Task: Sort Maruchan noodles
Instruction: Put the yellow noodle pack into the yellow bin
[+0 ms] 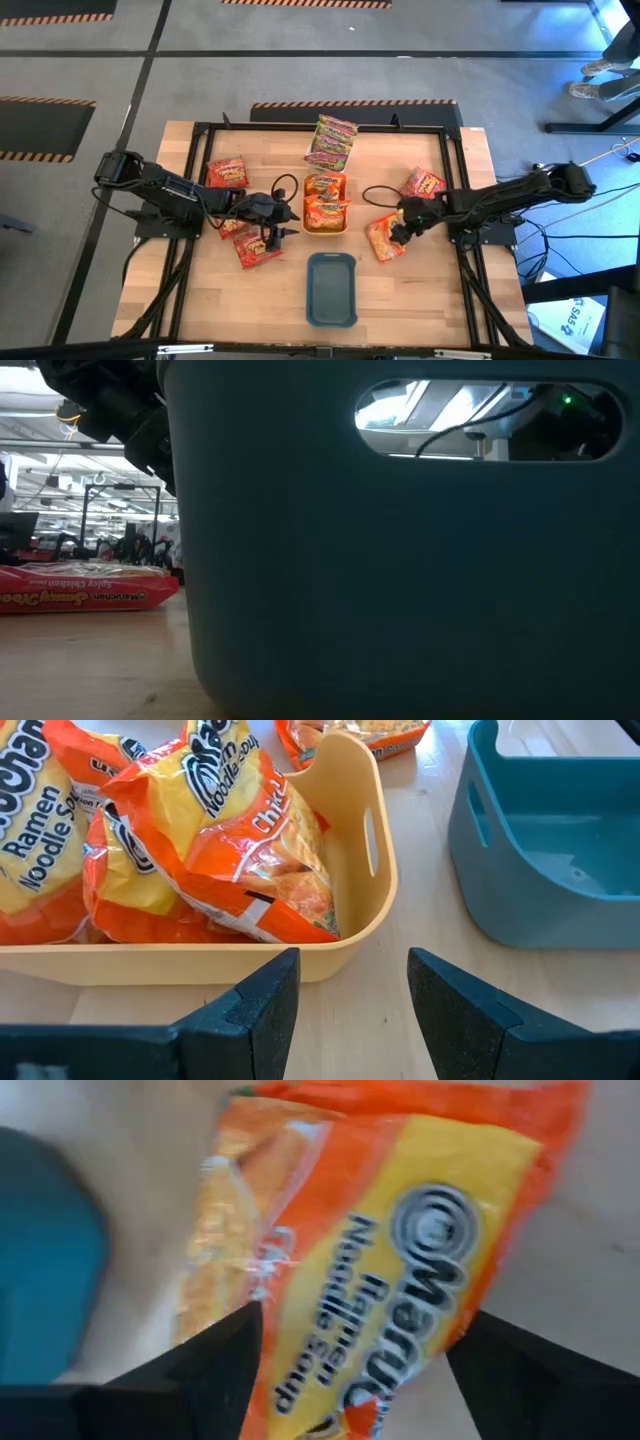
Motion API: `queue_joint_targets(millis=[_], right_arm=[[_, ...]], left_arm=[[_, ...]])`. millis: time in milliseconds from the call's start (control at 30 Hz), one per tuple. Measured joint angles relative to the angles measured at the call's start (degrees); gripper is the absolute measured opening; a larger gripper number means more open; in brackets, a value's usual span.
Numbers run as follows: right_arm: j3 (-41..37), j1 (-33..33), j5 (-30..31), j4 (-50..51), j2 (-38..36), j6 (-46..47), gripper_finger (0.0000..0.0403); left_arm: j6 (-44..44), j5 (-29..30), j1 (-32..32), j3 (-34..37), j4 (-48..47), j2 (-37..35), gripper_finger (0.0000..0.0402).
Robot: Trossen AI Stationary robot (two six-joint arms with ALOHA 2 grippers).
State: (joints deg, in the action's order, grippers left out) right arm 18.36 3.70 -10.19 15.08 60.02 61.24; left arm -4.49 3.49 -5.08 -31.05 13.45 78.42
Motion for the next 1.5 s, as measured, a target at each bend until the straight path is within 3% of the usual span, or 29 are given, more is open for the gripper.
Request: queue_joint_targets(millis=[333, 733, 1000, 1333, 1500], right_arm=[[-1.63, 0.02, 0.59, -7.1, 4.64, -0.33, 0.0212], [-1.59, 0.02, 4.89, -9.99, 4.75, -7.55, 0.0012], [3.18, 0.02, 7.5, -7.18, 4.6, -16.05, 0.0006], [19.91, 0.05, 13.18, 12.64, 4.58, -27.93, 0.0004], [27.32, 0.05, 15.2, 14.58, 4.54, -33.9, 0.0003]], left_arm=[[0.13, 0.02, 0.0, 0.0, 0.07, 0.01, 0.0183], [0.15, 0.04, 0.02, 0.0, 0.11, -0.01, 0.0183], [0.59, 0.63, 0.02, 0.0, 0.11, 0.0, 0.0183], [0.52, 0.57, 0.02, -0.02, -1.99, -0.01, 0.0183], [0.5, 0.48, 0.02, 0.0, -2.46, -0.01, 0.0183]])
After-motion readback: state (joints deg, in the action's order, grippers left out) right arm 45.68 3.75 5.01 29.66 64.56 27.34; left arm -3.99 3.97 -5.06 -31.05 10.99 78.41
